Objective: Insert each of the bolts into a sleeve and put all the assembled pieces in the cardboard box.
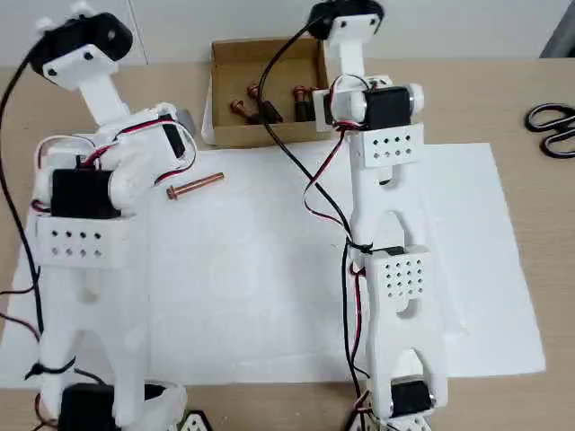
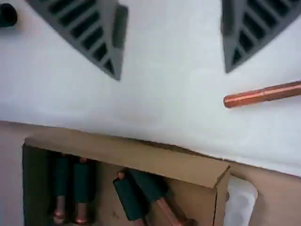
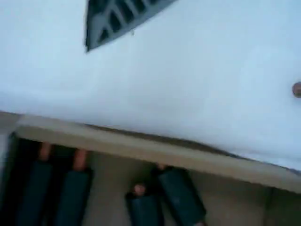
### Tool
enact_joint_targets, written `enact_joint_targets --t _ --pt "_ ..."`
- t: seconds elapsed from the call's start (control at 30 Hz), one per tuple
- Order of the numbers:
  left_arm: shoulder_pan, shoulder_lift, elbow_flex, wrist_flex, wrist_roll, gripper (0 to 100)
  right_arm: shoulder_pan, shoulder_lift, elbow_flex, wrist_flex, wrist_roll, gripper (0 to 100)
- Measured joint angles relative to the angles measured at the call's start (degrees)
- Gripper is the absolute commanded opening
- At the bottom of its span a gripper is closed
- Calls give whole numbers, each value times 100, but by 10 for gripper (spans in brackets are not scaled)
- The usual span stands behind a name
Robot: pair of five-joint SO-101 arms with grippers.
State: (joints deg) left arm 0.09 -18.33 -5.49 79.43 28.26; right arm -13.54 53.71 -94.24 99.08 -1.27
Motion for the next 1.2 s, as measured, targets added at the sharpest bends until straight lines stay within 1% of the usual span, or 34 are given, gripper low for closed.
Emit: enact_joint_targets --t 0.2,0.3,0.37,0.47,0.63,0.73,0.8,0.9,1.1,1.2 --pt "9 -246 0 615 0 133 -9 -44 123 18 -44 284" --pt "9 -325 0 747 0 133 -9 -343 571 26 -53 284" --pt "9 -466 0 747 0 133 -9 -835 1073 35 -9 284" --pt "9 -703 0 747 0 133 -97 -1969 2207 35 149 284" --pt "9 -870 0 1002 0 133 -141 -4114 4905 9 589 284" --pt "9 -870 0 1029 0 133 -53 -4756 6444 9 932 284" --pt "9 -870 0 1029 79 133 123 -4888 7174 9 1073 284" --pt "9 -870 0 1073 229 133 396 -4888 7710 0 1064 284" --pt "18 -870 35 1222 281 133 844 -4299 8000 -404 352 284" --pt "18 -870 35 1222 281 132 949 -3921 8000 -510 167 284"
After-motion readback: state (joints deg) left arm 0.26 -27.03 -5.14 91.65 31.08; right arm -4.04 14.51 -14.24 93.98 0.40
